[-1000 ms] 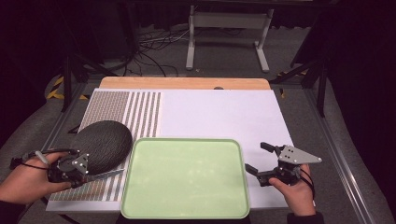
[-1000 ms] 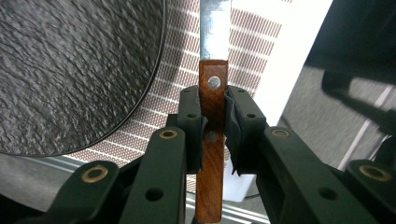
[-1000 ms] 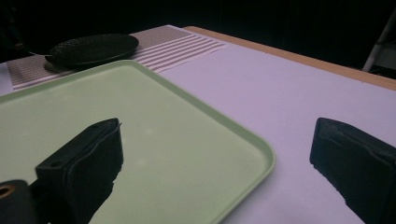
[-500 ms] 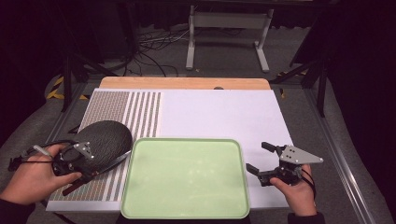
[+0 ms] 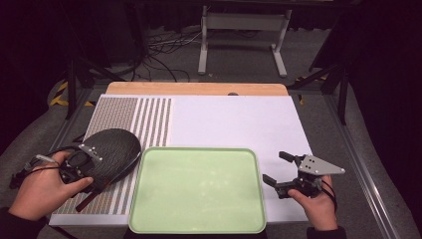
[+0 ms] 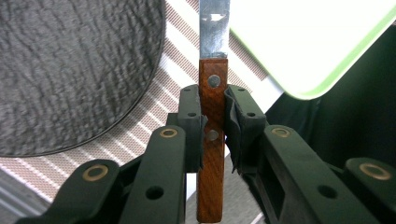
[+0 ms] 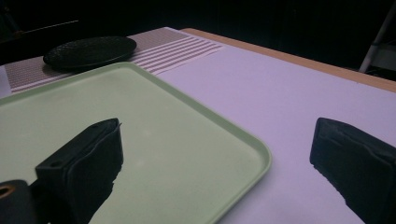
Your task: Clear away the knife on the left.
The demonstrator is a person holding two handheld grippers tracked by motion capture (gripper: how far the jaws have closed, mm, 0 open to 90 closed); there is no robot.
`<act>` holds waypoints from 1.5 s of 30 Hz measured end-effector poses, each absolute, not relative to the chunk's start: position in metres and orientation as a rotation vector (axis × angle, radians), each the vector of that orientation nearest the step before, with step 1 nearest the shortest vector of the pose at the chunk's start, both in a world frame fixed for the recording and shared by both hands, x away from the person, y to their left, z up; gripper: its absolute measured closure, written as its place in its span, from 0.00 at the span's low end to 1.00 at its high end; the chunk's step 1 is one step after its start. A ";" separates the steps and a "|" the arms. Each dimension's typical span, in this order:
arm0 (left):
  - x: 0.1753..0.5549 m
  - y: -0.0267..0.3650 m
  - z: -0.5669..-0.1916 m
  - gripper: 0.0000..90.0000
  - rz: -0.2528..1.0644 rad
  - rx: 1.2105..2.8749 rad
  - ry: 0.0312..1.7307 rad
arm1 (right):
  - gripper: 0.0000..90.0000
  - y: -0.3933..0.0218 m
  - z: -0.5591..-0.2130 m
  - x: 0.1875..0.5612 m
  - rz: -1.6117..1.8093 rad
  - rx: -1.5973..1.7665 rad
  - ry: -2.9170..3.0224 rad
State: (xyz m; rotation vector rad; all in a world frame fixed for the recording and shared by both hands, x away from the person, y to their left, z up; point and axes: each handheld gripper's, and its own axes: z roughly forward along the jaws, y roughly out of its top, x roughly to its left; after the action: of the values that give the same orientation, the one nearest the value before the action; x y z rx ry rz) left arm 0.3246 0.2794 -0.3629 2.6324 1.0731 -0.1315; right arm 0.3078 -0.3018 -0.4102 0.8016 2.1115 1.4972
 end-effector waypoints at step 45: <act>0.333 0.202 -0.391 0.86 -0.279 2.557 1.083 | 0.04 -0.304 -0.411 0.308 1.497 0.805 2.114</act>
State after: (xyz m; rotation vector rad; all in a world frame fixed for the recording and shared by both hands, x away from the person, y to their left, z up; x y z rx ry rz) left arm 0.3332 0.2022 -0.3910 2.5568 1.0825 -0.2787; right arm 0.3078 -0.3038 -0.4107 0.8055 2.1140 1.4966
